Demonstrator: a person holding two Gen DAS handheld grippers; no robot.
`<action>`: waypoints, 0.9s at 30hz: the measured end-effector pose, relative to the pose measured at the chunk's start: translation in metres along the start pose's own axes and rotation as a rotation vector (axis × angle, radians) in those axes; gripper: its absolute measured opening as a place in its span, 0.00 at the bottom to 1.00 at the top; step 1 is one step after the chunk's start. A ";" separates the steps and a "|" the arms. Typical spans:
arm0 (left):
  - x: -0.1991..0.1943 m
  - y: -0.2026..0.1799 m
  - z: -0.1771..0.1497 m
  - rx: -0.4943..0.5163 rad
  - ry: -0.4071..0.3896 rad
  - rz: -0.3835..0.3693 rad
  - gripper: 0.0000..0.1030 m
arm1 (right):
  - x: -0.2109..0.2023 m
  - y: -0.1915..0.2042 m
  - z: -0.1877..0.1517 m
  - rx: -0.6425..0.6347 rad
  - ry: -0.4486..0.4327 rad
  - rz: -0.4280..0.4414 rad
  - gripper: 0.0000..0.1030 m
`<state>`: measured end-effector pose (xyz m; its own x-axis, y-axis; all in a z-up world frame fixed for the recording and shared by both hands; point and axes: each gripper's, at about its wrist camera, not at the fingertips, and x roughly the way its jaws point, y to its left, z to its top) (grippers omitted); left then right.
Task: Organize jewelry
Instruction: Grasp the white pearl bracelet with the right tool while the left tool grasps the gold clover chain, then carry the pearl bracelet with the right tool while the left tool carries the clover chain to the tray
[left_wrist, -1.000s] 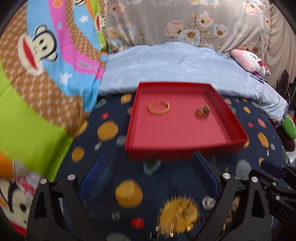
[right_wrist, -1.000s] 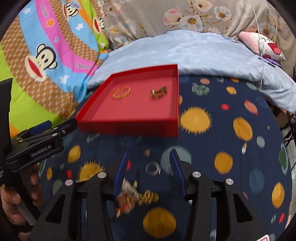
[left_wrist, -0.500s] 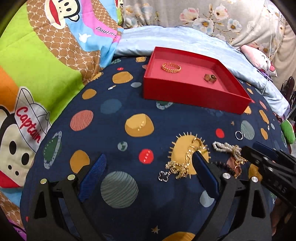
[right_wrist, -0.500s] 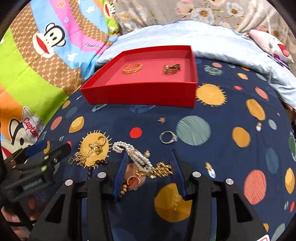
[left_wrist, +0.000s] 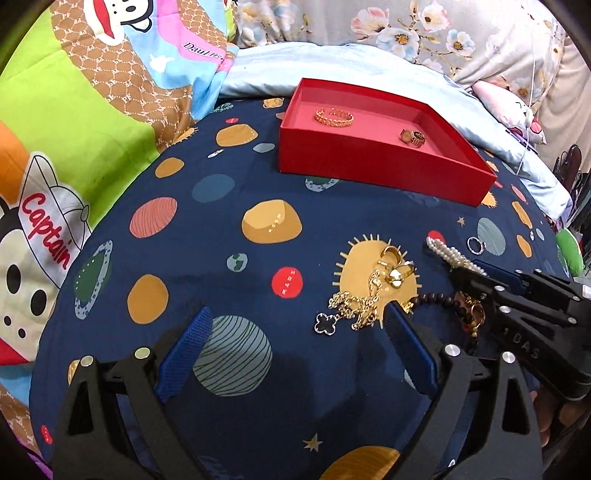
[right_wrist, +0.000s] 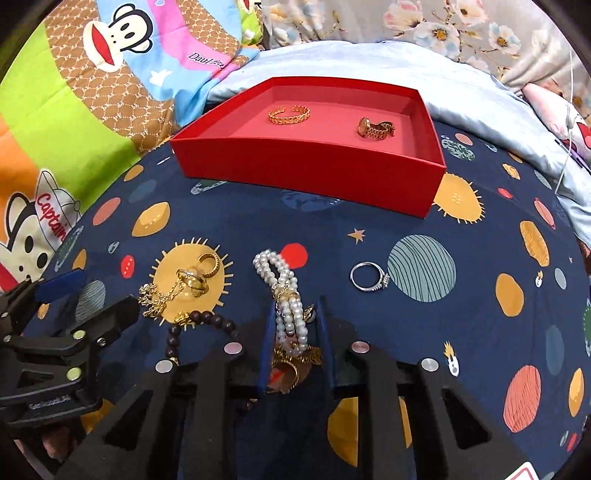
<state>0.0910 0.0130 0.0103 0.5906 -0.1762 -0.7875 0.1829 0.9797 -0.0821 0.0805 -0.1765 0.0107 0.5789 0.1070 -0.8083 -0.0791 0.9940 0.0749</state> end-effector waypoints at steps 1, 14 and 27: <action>0.000 0.000 -0.001 -0.001 0.002 -0.002 0.89 | -0.003 -0.001 -0.001 0.008 -0.007 0.002 0.19; 0.005 -0.006 -0.006 0.006 0.004 -0.030 0.64 | -0.041 -0.019 -0.025 0.116 -0.035 0.032 0.18; 0.002 -0.022 -0.011 0.078 -0.003 -0.094 0.12 | -0.049 -0.019 -0.031 0.139 -0.037 0.049 0.19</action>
<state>0.0797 -0.0074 0.0044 0.5698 -0.2678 -0.7769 0.2985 0.9483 -0.1079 0.0286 -0.2013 0.0309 0.6069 0.1538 -0.7797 0.0035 0.9806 0.1961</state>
